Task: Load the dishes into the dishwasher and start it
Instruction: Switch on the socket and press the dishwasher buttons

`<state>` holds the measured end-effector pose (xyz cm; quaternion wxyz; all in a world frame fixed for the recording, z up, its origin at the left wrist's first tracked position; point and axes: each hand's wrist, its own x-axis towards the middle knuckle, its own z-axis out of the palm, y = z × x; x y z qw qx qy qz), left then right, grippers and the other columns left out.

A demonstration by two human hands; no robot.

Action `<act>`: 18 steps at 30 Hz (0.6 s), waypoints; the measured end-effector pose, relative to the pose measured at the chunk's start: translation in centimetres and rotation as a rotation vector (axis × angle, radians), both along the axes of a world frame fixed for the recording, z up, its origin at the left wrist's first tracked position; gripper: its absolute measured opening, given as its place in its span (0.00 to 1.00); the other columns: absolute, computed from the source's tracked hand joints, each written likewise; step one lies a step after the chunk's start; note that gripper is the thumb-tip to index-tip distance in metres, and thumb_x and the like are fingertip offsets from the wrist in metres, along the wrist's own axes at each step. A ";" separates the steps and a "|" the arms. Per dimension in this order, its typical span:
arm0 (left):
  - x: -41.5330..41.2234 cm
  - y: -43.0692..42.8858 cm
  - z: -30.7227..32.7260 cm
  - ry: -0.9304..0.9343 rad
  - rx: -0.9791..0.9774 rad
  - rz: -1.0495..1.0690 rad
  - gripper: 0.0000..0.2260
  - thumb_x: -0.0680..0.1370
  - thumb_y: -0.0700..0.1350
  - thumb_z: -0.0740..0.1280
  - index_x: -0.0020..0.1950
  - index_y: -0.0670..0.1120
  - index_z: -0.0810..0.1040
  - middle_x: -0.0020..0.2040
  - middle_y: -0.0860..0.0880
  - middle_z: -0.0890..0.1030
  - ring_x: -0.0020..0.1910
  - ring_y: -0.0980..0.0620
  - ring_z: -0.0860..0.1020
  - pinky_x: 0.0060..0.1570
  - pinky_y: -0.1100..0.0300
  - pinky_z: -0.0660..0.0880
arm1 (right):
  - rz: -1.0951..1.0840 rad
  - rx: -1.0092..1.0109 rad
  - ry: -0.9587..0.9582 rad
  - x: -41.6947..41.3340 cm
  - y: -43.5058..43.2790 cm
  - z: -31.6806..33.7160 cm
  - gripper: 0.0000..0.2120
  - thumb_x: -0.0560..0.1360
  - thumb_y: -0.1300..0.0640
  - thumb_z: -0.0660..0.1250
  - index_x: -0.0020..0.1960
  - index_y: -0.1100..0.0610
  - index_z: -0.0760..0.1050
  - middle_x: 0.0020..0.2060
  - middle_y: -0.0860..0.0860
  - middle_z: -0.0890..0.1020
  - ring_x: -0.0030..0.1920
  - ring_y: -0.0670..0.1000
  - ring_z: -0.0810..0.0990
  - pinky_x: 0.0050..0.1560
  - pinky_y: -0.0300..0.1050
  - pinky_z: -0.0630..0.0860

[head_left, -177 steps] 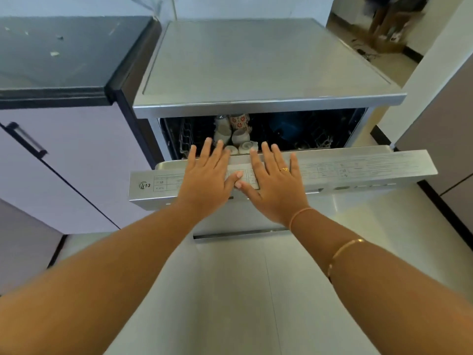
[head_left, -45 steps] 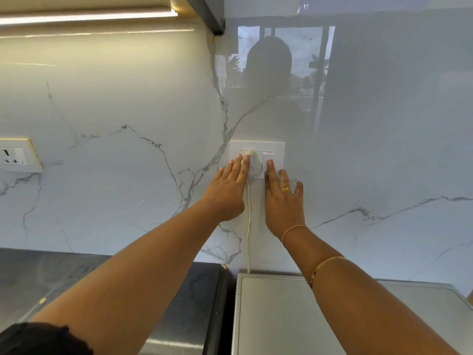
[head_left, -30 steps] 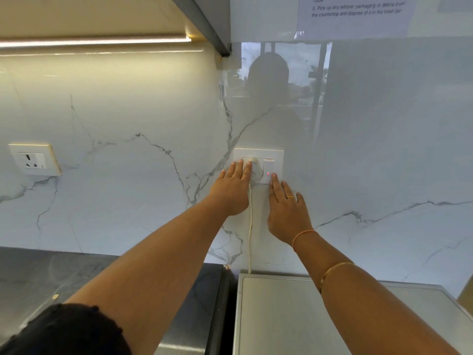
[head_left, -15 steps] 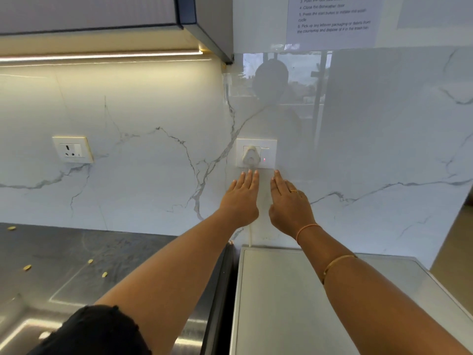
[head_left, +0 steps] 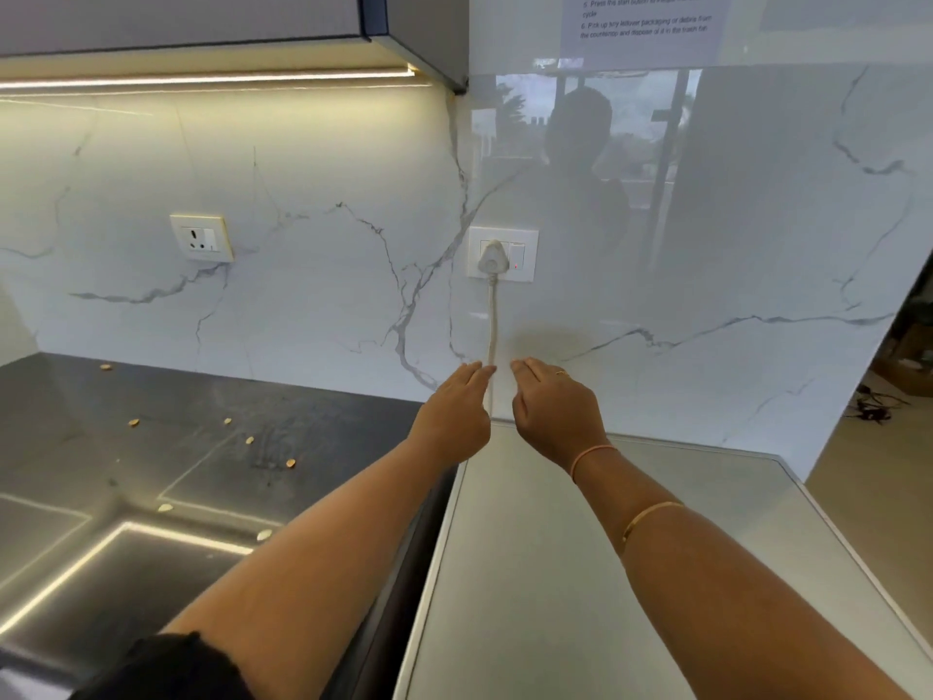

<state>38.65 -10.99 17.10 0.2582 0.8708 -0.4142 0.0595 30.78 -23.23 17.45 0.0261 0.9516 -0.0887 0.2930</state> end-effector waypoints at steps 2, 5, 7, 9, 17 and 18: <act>-1.7 1.2 -0.9 0.018 -0.011 0.005 0.24 0.79 0.37 0.57 0.75 0.46 0.58 0.75 0.48 0.62 0.73 0.49 0.62 0.70 0.57 0.62 | 0.022 -0.007 -0.007 -1.4 1.0 -0.7 0.15 0.72 0.62 0.66 0.58 0.63 0.78 0.50 0.58 0.83 0.46 0.59 0.83 0.38 0.48 0.81; -3.5 2.9 -1.7 0.030 -0.001 0.023 0.22 0.79 0.39 0.56 0.74 0.47 0.61 0.72 0.48 0.66 0.70 0.49 0.66 0.67 0.57 0.65 | 0.045 0.002 -0.018 -3.1 2.8 -1.5 0.12 0.72 0.63 0.66 0.55 0.62 0.79 0.47 0.57 0.83 0.42 0.58 0.83 0.35 0.46 0.81; -4.8 4.3 -1.9 0.012 0.019 0.021 0.21 0.79 0.39 0.57 0.73 0.47 0.63 0.71 0.48 0.68 0.69 0.49 0.68 0.66 0.57 0.66 | 0.057 0.017 -0.009 -4.8 4.3 -1.8 0.12 0.74 0.62 0.64 0.56 0.62 0.78 0.48 0.57 0.83 0.44 0.58 0.83 0.37 0.46 0.80; -6.1 5.6 -2.1 -0.004 0.025 0.013 0.20 0.80 0.40 0.57 0.72 0.47 0.65 0.70 0.47 0.70 0.67 0.49 0.70 0.64 0.57 0.68 | 0.073 0.032 0.020 -6.5 5.7 -2.1 0.13 0.76 0.61 0.61 0.59 0.62 0.76 0.52 0.58 0.82 0.47 0.58 0.82 0.42 0.48 0.80; -11.6 12.4 -2.7 -0.035 0.043 -0.067 0.16 0.80 0.43 0.58 0.68 0.49 0.70 0.67 0.47 0.73 0.63 0.48 0.74 0.63 0.56 0.70 | 0.002 0.049 0.078 -12.7 12.0 -2.6 0.17 0.79 0.58 0.54 0.65 0.57 0.71 0.58 0.53 0.79 0.53 0.54 0.79 0.49 0.45 0.79; -12.4 13.4 -2.9 -0.028 0.045 -0.081 0.16 0.80 0.43 0.58 0.68 0.49 0.70 0.67 0.47 0.73 0.63 0.48 0.74 0.63 0.56 0.70 | -0.017 0.053 0.086 -13.4 12.9 -2.7 0.16 0.79 0.57 0.53 0.65 0.57 0.71 0.57 0.53 0.79 0.52 0.53 0.79 0.49 0.44 0.78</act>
